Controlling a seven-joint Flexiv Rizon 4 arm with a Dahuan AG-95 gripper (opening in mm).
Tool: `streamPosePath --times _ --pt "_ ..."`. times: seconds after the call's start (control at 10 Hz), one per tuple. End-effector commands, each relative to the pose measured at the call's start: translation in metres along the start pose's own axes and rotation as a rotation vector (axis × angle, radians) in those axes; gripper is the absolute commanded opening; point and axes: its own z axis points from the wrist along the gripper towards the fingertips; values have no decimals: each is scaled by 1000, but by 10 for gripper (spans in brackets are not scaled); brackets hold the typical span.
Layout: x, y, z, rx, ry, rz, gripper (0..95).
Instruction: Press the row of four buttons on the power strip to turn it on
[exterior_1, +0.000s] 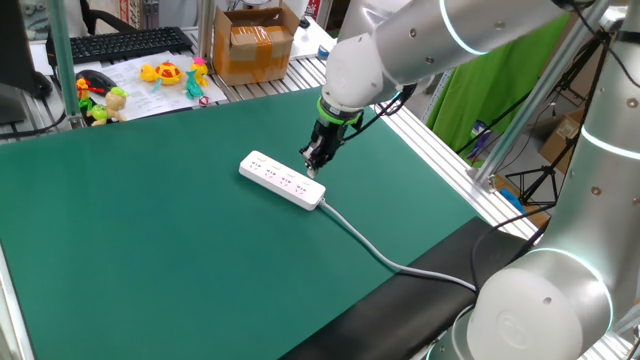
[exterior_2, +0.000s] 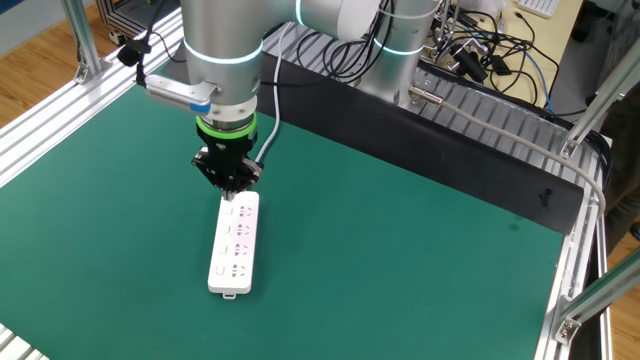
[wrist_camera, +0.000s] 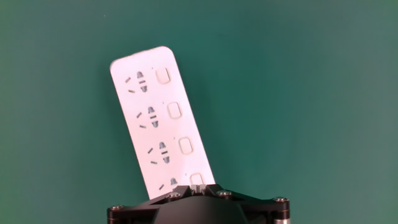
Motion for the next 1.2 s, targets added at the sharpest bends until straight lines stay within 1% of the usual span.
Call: streamPosePath --times 0.1,0.2,0.3,0.5,0.8,0.9,1.0,1.2 --pt "-1 0 0 -12 44 23 0" --pt "-1 0 0 -21 82 41 0" --pt "-1 0 0 -30 104 62 0" --pt "-1 0 0 -25 108 86 0" --pt "-1 0 0 -14 125 129 0" --pt "-1 0 0 -12 137 130 0" --pt "-1 0 0 -13 141 124 0" --pt "-1 -1 -1 -16 136 100 0"
